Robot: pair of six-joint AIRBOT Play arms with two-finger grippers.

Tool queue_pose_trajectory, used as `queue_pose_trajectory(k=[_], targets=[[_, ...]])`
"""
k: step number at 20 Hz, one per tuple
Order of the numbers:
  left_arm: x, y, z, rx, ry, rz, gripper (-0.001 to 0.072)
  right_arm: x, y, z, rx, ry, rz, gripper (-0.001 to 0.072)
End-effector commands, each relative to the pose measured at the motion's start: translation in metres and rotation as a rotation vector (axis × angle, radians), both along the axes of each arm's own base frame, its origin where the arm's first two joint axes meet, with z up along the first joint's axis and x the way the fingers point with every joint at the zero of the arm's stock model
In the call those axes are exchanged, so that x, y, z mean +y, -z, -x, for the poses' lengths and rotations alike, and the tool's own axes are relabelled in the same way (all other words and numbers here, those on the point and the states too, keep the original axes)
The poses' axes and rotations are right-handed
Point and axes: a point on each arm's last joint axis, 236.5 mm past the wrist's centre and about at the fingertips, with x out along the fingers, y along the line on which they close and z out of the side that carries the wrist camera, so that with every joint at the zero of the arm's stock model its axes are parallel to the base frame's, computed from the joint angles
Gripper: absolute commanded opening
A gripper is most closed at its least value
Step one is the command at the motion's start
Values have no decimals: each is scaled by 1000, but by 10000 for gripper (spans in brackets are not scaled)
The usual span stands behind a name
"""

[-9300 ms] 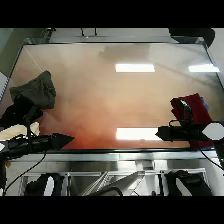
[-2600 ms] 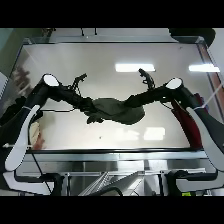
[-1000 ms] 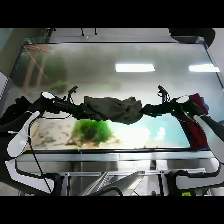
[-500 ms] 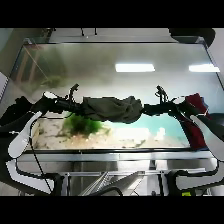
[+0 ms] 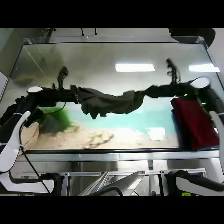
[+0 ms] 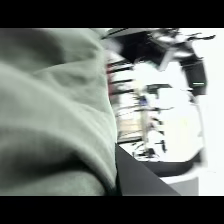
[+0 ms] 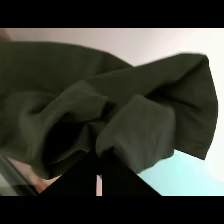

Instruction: Fold the shirts.

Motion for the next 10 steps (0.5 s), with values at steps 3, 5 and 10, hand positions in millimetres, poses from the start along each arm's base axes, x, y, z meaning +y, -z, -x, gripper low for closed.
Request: queue_pose_trajectory(k=[3,5,10], targets=[[16,-184,61,-361,35,155,22,-8,-230,97,-559,6,77,17],[25,-227,84,-493,1,131,22,-28,-283,135,-715,99,148,17],[56,-206,89,-612,-186,-301,24,-38,-315,186,-828,156,202,17]])
